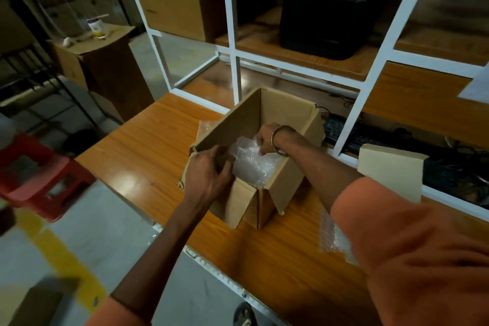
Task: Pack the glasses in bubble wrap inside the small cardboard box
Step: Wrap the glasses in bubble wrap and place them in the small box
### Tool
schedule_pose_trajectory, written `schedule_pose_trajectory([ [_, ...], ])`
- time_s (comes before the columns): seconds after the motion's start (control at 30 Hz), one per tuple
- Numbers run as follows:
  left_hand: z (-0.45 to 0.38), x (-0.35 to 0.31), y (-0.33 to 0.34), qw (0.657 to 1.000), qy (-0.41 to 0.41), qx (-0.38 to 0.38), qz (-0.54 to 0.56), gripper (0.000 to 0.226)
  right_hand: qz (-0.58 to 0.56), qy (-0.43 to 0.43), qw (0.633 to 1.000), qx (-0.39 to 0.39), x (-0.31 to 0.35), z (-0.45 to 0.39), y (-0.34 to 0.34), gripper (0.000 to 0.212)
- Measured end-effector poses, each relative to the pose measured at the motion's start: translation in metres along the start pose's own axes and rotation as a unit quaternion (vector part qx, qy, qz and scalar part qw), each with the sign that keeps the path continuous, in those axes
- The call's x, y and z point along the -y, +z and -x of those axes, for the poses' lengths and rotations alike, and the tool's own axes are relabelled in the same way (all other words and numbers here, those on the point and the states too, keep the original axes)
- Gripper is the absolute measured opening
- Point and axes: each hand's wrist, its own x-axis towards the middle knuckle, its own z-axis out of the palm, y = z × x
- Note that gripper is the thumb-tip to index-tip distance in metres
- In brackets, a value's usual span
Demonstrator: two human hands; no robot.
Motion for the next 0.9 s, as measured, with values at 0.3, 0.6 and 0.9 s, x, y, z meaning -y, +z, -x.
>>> schedule_pose_trajectory([
  [0.3, -0.040, -0.025, -0.002, 0.985, -0.037, -0.004, 0.170, 0.043, -0.392, -0.097, 0.913, -0.062, -0.023, 0.064, -0.071, 0.019],
  [0.6, -0.060, -0.137, 0.034, 0.917, 0.012, 0.118, 0.381, 0.032, -0.670, -0.127, 0.716, -0.147, -0.124, 0.183, -0.101, 0.022],
  [0.9, 0.003, -0.234, 0.086, 0.868, 0.081, 0.328, 0.365, 0.035, -0.648, -0.086, 0.726, -0.215, -0.234, 0.301, -0.061, 0.059],
])
